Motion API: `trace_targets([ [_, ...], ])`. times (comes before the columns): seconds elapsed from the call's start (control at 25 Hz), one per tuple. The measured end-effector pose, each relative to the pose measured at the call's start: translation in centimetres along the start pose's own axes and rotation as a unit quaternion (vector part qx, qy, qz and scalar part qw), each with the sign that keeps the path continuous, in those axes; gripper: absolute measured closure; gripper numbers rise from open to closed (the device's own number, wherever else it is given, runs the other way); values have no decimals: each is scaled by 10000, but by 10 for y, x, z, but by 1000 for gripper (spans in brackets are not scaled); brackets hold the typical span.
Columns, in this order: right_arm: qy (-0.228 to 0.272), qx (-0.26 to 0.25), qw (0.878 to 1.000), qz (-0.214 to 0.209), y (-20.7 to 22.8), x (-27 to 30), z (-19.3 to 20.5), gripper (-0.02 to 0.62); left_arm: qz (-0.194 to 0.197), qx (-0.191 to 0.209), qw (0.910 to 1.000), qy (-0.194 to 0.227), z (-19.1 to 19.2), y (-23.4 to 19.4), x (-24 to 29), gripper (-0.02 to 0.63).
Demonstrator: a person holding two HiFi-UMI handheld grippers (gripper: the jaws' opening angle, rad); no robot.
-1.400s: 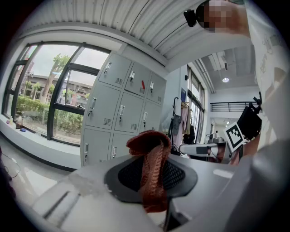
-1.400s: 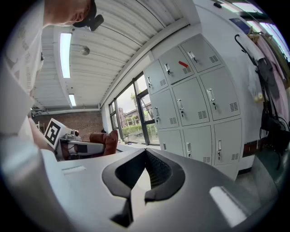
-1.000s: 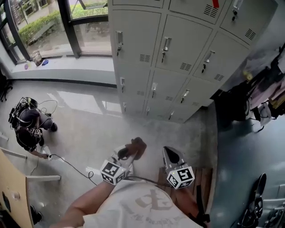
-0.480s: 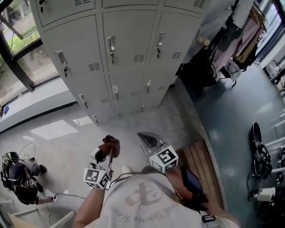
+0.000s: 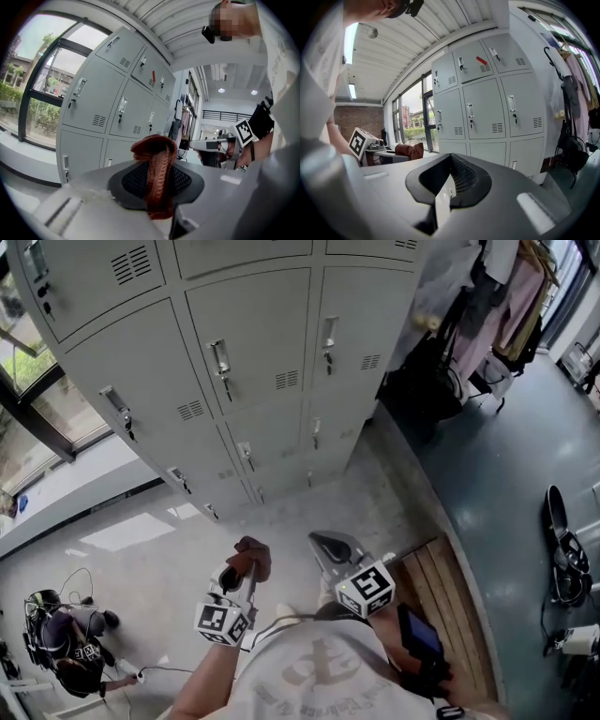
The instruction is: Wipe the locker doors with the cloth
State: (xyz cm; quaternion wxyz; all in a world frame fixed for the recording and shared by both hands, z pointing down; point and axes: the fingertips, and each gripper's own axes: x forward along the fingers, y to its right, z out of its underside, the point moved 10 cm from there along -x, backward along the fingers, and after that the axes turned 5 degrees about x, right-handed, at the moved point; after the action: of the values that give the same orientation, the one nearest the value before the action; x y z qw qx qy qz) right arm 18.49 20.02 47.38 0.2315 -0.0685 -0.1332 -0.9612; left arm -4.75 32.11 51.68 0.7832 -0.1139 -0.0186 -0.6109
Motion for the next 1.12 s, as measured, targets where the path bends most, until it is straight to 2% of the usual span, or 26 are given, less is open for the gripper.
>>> trace_targets([
  [0.16, 41, 23, 10000, -70, 33, 11, -9, 588, 71, 13, 10000, 8, -16, 5, 41, 518],
  [0.28, 83, -38, 9997, -218, 62, 27, -20, 588, -20, 73, 9999, 119, -32, 4, 70, 518],
  [0.52, 64, -128, 9979, -631, 112, 44, -39, 588, -440, 87, 9988, 194, -44, 7, 115, 518],
  [0.68, 11, -258, 9956, -900, 143, 55, -53, 588, -885, 59, 9957, 253, -55, 6, 142, 522],
  [0.92, 3, -345, 9931, -1124, 169, 73, -73, 588, -1230, -7, 9920, 285, -72, -4, 166, 523],
  [1.04, 89, -337, 9931, -1119, 176, 87, -81, 588, -1264, 9, 9917, 228, -75, -15, 174, 523],
  [1.12, 123, -318, 9930, -1130, 177, 100, -85, 588, -1229, -55, 9918, 358, -79, -26, 177, 523],
])
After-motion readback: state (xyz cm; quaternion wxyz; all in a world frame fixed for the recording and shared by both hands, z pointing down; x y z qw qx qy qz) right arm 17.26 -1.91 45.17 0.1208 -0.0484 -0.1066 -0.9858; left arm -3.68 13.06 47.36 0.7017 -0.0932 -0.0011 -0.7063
